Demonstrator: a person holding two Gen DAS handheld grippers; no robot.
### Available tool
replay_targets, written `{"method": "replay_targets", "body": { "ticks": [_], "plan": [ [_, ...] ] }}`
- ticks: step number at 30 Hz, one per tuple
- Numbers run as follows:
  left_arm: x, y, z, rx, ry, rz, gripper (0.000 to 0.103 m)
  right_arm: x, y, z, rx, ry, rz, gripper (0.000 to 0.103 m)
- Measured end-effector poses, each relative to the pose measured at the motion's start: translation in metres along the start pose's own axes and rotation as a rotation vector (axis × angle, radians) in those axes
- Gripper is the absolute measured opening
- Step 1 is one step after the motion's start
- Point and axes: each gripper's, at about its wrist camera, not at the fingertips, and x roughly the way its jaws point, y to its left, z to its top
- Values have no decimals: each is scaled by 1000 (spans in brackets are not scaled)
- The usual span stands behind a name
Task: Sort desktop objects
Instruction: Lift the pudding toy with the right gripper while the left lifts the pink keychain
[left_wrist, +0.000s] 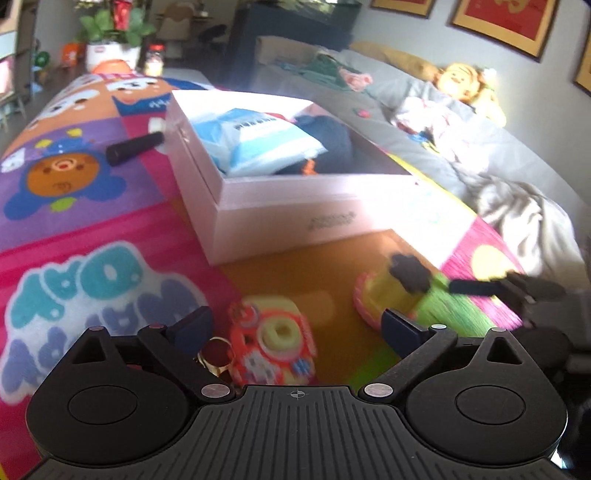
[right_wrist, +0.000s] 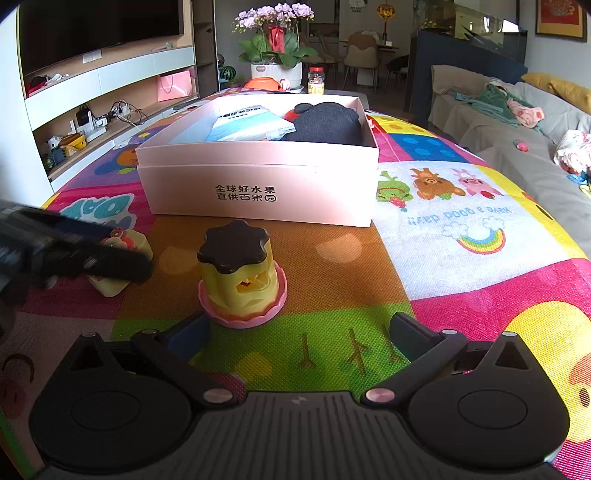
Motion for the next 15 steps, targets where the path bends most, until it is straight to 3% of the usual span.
{"method": "replay_targets", "body": {
  "ticks": [5, 9, 15],
  "plan": [
    [-19, -12, -22, 17, 42, -98, 100, 0, 0, 0, 2, -1, 2, 103],
    [-26, -17, -28, 92, 45, -118, 100, 1, 1, 0, 0, 0, 0, 103],
    [-10, -35, -32, 360, -20, 164, 99, 1, 1, 0, 1, -1, 1, 103]
  ]
}}
